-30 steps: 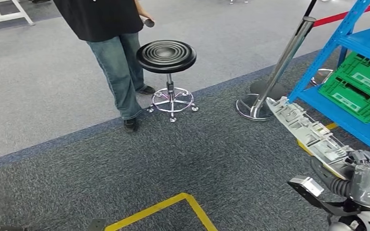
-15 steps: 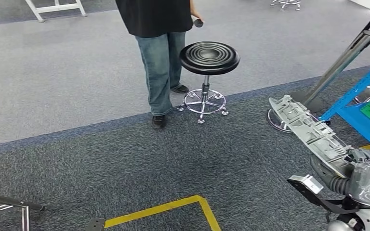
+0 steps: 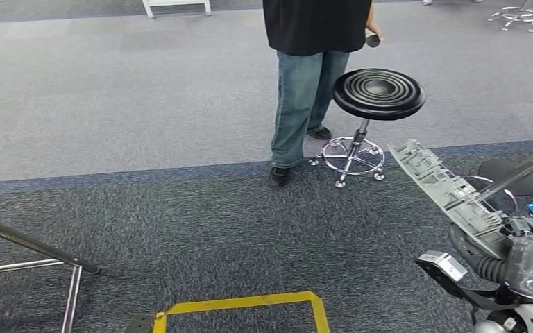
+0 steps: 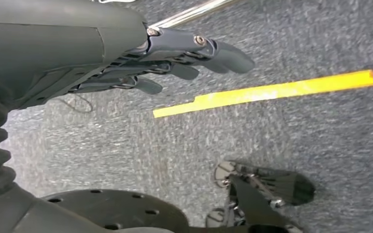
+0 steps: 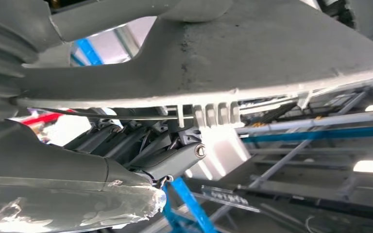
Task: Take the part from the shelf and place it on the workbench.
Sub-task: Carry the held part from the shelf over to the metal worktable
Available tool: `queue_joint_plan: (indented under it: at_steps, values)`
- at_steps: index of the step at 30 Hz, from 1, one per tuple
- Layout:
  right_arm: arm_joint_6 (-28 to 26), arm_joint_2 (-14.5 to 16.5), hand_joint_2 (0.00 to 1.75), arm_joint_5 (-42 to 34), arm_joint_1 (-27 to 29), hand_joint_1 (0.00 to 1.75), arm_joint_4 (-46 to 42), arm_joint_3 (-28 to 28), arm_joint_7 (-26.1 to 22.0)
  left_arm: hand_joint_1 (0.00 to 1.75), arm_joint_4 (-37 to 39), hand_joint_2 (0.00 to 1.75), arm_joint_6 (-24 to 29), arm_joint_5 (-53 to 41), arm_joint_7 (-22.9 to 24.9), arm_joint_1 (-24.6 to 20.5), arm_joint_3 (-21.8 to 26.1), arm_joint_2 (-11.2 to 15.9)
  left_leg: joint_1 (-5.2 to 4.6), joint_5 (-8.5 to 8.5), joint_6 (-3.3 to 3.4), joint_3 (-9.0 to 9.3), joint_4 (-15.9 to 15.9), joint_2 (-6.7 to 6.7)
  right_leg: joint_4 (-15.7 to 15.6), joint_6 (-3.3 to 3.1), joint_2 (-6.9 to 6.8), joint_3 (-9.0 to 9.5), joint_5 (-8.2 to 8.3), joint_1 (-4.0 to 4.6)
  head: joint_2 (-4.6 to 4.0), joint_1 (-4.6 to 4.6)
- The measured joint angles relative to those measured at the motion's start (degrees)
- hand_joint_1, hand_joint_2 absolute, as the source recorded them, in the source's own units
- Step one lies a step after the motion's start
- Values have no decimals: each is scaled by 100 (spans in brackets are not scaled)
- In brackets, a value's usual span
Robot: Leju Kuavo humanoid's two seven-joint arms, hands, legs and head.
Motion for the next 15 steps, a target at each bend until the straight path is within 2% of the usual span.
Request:
queue_joint_plan:
  at_steps: [1, 3, 5, 6, 7, 8, 9, 10, 11, 12, 13, 14, 15]
  values:
    - [0, 0, 175, 3, 0, 175, 0, 4, 6, 0, 1, 175, 0, 0, 2, 15, -1, 4, 5, -9, -29, -10, 15, 5, -21, -17, -63, 16, 11, -3, 0, -2]
    - [0, 0, 175, 7, 8, 175, -1, 8, 21, 0, 2, 175, -4, -1, 5, 27, -2, 10, -4, -178, -88, -121, 261, 245, -74, -67, -205, 69, 25, -19, 0, -24]
    - [0, 0, 175, 9, 21, 175, -2, 6, 33, 0, 2, 175, -23, -1, 6, 12, -3, 13, 16, -532, -153, -453, 933, 562, -97, -112, -364, 104, 12, -22, 0, -48]
    - [0, 0, 175, 9, 28, 175, -2, 4, 39, 0, 2, 175, -39, -1, 6, 6, -4, 12, 43, -682, -184, -648, 1307, 627, -96, -120, -444, 111, 0, -20, 0, -53]
    - [0, 0, 175, 10, 38, 175, -2, 3, 44, 0, 2, 175, -53, -1, 6, 6, -4, 11, 71, -750, -211, -786, 1568, 658, -95, -119, -521, 119, -14, -20, 0, -54]
    - [0, 0, 175, 10, 51, 175, -2, 3, 48, 0, 2, 175, -64, -1, 7, 12, -5, 11, 98, -707, -234, -825, 1633, 676, -94, -110, -596, 132, -30, -21, 0, -55]
    - [0, 0, 175, 11, 68, 175, -2, 2, 52, 0, 2, 175, -71, 0, 7, 18, -5, 10, 122, -564, -252, -747, 1475, 702, -93, -92, -666, 153, -49, -23, 0, -55]
    - [0, 0, 175, 12, 87, 175, -2, 2, 57, 0, 2, 175, -73, 0, 7, 21, -6, 10, 139, -356, -262, -563, 1130, 772, -92, -69, -738, 184, -74, -25, 0, -55]
    - [0, 0, 175, 14, 105, 175, -2, 1, 67, 0, 2, 175, -72, 0, 7, 17, -7, 8, 131, -193, -271, -349, 741, 908, -89, -36, -807, 215, -106, -17, 0, -56]
    - [0, 0, 175, 16, 121, 175, -4, -4, 80, 0, 2, 175, -72, 0, 7, 7, -7, 3, 116, -93, -250, -172, 406, 1030, -78, 4, -870, 237, -142, -3, 0, -55]
    - [0, 0, 175, 19, 131, 175, -8, -9, 91, 0, 2, 175, -71, 0, 6, -2, -8, -1, 94, -57, -219, -62, 189, 1127, -70, 40, -933, 260, -174, 14, 0, -49]
    - [0, -1, 175, 21, 136, 175, -13, -14, 102, 0, 2, 175, -71, 0, 6, -6, -8, -3, 67, -84, -178, -32, 111, 1162, -68, 74, -994, 276, -198, 28, 0, -41]
    - [0, -1, 175, 24, 137, 175, -18, -18, 110, 0, 2, 175, -69, 0, 6, -2, -9, -1, 56, -96, -125, -41, 92, 1110, -70, 103, -1057, 296, -215, 30, 0, -34]
